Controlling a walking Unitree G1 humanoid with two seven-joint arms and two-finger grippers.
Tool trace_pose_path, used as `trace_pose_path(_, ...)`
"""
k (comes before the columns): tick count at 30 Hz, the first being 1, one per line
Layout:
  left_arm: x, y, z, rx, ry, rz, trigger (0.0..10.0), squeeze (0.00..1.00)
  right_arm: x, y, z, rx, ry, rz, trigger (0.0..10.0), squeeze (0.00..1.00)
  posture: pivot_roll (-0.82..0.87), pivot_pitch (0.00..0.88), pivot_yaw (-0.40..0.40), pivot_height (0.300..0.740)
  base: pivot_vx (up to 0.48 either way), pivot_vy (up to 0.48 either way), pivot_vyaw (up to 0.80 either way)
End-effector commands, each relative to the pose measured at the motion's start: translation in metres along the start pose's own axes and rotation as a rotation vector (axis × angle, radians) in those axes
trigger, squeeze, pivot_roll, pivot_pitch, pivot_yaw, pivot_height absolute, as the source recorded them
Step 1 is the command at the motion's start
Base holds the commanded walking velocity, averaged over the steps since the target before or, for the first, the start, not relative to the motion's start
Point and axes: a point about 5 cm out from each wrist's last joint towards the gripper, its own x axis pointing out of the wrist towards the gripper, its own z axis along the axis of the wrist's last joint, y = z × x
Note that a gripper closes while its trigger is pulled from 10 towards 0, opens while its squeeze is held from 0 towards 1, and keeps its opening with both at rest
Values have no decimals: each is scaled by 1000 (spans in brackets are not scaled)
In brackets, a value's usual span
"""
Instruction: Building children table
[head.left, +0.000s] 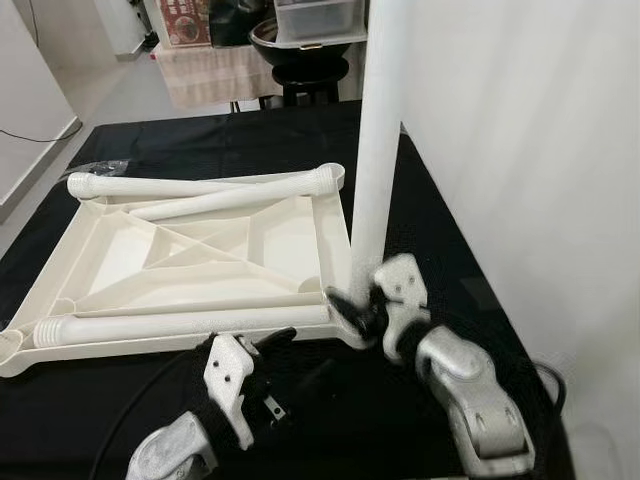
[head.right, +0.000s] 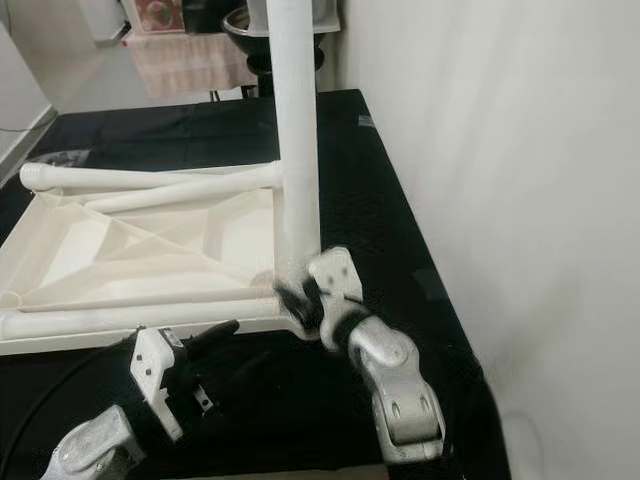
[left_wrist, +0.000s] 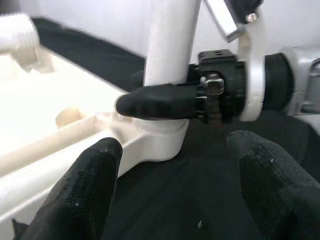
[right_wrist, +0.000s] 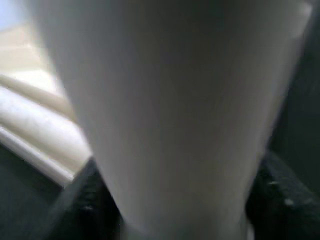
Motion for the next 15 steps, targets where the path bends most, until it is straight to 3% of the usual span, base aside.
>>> trace_pose_path(1, -3, 2, -3, -2, 22, 9, 10000, 0, 2, 1, -8, 33, 47, 13, 10000, 1000, -44, 184, 54, 740, 0, 0, 0)
trace_pose_path(3, -3, 2, -3, -3, 24, 6, 10000, 0, 8, 0, 15, -12, -29, 147, 10000, 1000, -42, 182, 58, 740, 0, 0, 0)
trace_pose_path(4, -3, 2, -3, -3, 24, 6, 10000, 0, 8, 0, 15, -12, -29, 147, 10000, 1000, -42, 182, 58, 740, 0, 0, 0)
trace_pose_path(5, -3, 2, -3, -4, 24, 4, 10000, 0, 12, -3, 26, -64, -60, 224, 10000, 678, -43, 180, 61, 740, 0, 0, 0)
trace_pose_path(7, -3, 2, -3, -5, 24, 3, 10000, 0, 13, -5, 32, -100, -75, 273, 10000, 678, -43, 180, 61, 740, 0, 0, 0)
trace_pose_path(8, -2, 2, -3, -5, 24, 2, 10000, 0, 14, -7, 37, -159, -86, 378, 10000, 0, -39, 176, 61, 740, 0, 0, 0)
trace_pose_path(9, -2, 2, -3, -5, 24, 1, 10000, 0, 14, -10, 38, -186, -78, 456, 10000, 0, -33, 174, 61, 740, 0, 0, 0)
trace_pose_path(13, -1, 1, -4, -5, 24, 1, 10000, 0, 14, -12, 40, -202, -66, 530, 10000, 0, -33, 174, 61, 740, 0, 0, 0)
trace_pose_path(15, -1, 1, -4, -6, 24, 1, 10000, 0, 22, -24, 46, -189, -39, 624, 10000, 0, -24, 173, 59, 740, 0, 0, 0)
